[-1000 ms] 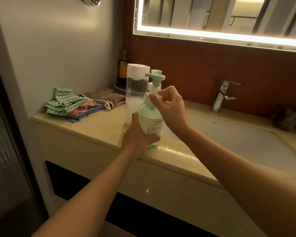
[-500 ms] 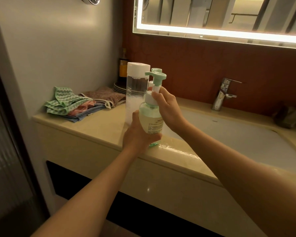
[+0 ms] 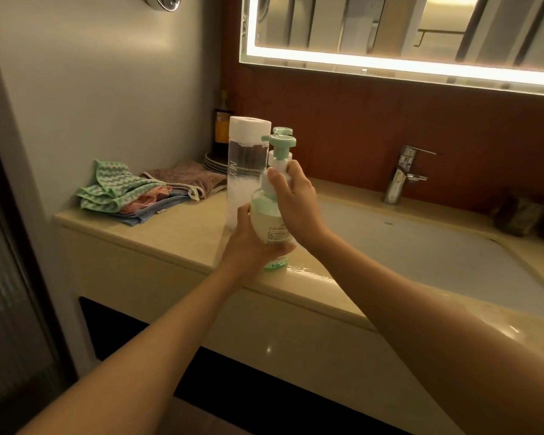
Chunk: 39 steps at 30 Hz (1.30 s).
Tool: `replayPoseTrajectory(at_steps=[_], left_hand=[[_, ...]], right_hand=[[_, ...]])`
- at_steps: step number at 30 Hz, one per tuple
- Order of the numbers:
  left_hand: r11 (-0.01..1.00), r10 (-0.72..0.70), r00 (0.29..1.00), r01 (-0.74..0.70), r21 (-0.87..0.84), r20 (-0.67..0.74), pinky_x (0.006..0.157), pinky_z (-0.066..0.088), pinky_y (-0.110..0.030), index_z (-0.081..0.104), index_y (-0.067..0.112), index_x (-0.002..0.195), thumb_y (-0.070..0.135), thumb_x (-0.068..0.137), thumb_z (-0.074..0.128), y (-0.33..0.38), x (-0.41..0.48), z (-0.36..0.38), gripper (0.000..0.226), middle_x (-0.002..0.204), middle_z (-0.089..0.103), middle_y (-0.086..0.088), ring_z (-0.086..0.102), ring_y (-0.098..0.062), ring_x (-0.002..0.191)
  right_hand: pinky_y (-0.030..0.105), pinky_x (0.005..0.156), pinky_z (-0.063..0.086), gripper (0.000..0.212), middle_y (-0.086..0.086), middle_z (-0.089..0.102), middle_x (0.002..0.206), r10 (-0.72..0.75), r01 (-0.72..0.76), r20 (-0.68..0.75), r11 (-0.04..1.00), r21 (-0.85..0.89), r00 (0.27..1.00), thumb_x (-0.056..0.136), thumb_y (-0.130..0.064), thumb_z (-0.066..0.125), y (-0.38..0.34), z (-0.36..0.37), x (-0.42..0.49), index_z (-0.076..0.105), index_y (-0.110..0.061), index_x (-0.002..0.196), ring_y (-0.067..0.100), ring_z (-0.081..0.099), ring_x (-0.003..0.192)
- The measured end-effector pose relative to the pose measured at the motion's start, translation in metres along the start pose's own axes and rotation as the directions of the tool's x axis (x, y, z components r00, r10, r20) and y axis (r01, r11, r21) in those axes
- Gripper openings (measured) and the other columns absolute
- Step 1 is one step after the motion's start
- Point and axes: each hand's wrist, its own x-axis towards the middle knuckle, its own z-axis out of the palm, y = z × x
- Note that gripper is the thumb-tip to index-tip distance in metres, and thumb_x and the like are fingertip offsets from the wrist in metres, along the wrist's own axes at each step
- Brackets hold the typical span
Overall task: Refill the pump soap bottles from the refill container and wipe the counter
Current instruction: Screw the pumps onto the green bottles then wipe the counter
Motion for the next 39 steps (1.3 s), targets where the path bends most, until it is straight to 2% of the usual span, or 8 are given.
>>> replayPoseTrajectory(at_steps=[3,6,13,16,20,29,35,39], left_hand=[[0.978,-0.045,0.991,0.07,-0.199,0.128,0.097,0.044,-0.037,0.025,0.026,0.131,0.014,0.069,0.079,0.005,0.009,-0.015,0.084,0.121,0.05,0.002,0.051,-0.018,0.113],[0.995,-0.04,0.982,0.056,-0.083,0.184,0.098,0.045,-0.042,0.033,0.025,0.129,0.024,0.063,0.083,0.008,0.018,-0.018,0.083,0.118,0.056,0.004,0.054,-0.017,0.111],[0.954,0.08,0.962,0.002,0.3,-0.261,0.077,0.041,-0.028,0.028,0.016,0.13,0.042,0.068,0.078,0.013,-0.007,0.013,0.084,0.124,0.052,-0.001,0.053,-0.023,0.11],[0.992,-0.042,0.999,0.041,0.123,0.001,0.085,0.043,-0.03,0.026,0.019,0.132,0.028,0.068,0.08,0.012,0.006,-0.012,0.085,0.119,0.049,0.004,0.049,-0.017,0.11],[0.988,-0.147,0.913,0.114,0.108,0.381,0.098,0.045,-0.038,0.035,0.025,0.13,0.016,0.066,0.081,0.007,0.017,-0.04,0.079,0.12,0.054,0.005,0.051,-0.019,0.117],[0.86,0.021,0.999,0.003,0.511,-0.041,0.073,0.043,-0.025,0.039,0.014,0.12,0.053,0.064,0.076,0.012,-0.002,-0.014,0.077,0.121,0.057,-0.004,0.056,-0.022,0.107],[0.994,-0.093,0.943,0.068,0.087,0.32,0.094,0.046,-0.034,0.036,0.027,0.13,0.023,0.068,0.079,0.013,0.024,-0.045,0.076,0.128,0.052,0.002,0.049,-0.018,0.12],[0.997,-0.013,0.985,-0.001,0.082,0.169,0.097,0.046,-0.041,0.037,0.025,0.13,0.024,0.067,0.08,0.013,0.019,-0.029,0.076,0.121,0.058,0.002,0.055,-0.019,0.113]], right_hand=[[0.044,0.081,0.047,0.021,0.007,0.059,0.096,0.001,-0.004,0.047,0.998,0.061,0.999,0.095,-0.03,0.045,0.0,-0.005,0.001,0.053,-0.013,0.103,0.022,0.056,0.088],[0.039,0.081,0.046,0.028,0.01,0.059,0.103,0.016,-0.021,0.078,0.997,0.075,0.997,0.096,-0.03,0.043,0.0,-0.008,0.002,0.053,-0.01,0.113,0.021,0.055,0.092],[0.04,0.087,0.046,0.033,0.013,0.057,0.112,0.042,-0.053,0.166,0.997,0.063,0.985,0.097,-0.034,0.039,-0.002,-0.011,0.003,0.048,-0.012,0.119,0.026,0.055,0.101],[0.042,0.089,0.045,0.033,0.015,0.057,0.113,0.051,-0.067,0.199,0.995,0.074,0.979,0.097,-0.033,0.04,-0.003,-0.012,0.005,0.048,-0.011,0.12,0.028,0.054,0.103],[0.041,0.091,0.044,0.033,0.012,0.054,0.114,0.057,-0.082,0.276,0.993,0.079,0.959,0.098,-0.033,0.037,-0.003,-0.017,0.006,0.044,-0.013,0.124,0.026,0.053,0.103],[0.034,0.088,0.042,0.035,0.008,0.05,0.115,0.076,-0.104,0.294,0.991,0.082,0.953,0.099,-0.034,0.032,-0.002,-0.016,0.009,0.037,-0.016,0.129,0.02,0.05,0.102],[0.026,0.077,0.042,0.031,0.007,0.048,0.105,0.068,-0.113,0.314,0.985,0.128,0.947,0.1,-0.029,0.031,-0.003,-0.018,0.009,0.039,-0.012,0.125,0.013,0.048,0.087],[0.035,0.087,0.043,0.033,0.007,0.048,0.108,0.08,-0.108,0.305,0.991,0.077,0.949,0.1,-0.033,0.03,-0.002,-0.017,0.011,0.037,-0.013,0.126,0.017,0.049,0.095]])
